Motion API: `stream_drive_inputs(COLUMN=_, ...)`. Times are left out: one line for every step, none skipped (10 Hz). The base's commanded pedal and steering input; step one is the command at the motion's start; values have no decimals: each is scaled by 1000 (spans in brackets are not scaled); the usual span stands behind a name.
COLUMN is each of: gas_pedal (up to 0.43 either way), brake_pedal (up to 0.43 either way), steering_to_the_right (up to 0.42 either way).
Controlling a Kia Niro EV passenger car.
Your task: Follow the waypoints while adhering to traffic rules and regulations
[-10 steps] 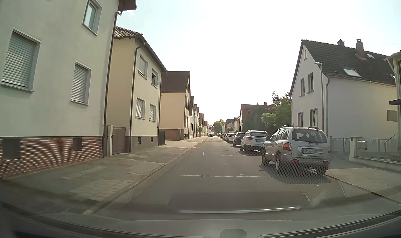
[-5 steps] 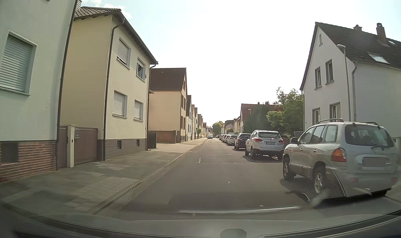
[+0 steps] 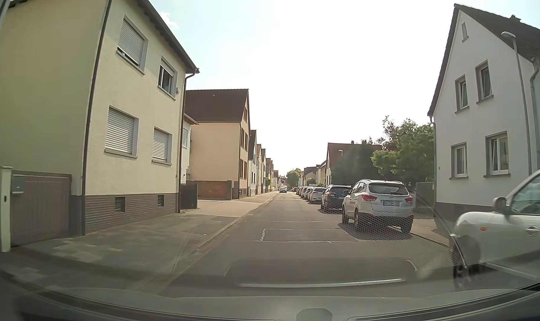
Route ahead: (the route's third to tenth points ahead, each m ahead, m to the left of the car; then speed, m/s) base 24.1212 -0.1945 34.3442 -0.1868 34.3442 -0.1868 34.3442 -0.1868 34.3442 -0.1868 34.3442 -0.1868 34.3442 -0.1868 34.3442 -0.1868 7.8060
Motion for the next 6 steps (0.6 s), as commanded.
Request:
stream_drive_inputs(gas_pedal=0, brake_pedal=30, steering_to_the_right=-1)
stream_drive_inputs(gas_pedal=0, brake_pedal=30, steering_to_the_right=-1)
stream_drive_inputs(gas_pedal=0, brake_pedal=30, steering_to_the_right=-2)
stream_drive_inputs(gas_pedal=0, brake_pedal=30, steering_to_the_right=-2)
stream_drive_inputs(gas_pedal=0, brake_pedal=37, steering_to_the_right=-2)
stream_drive_inputs(gas_pedal=0, brake_pedal=37, steering_to_the_right=-2)
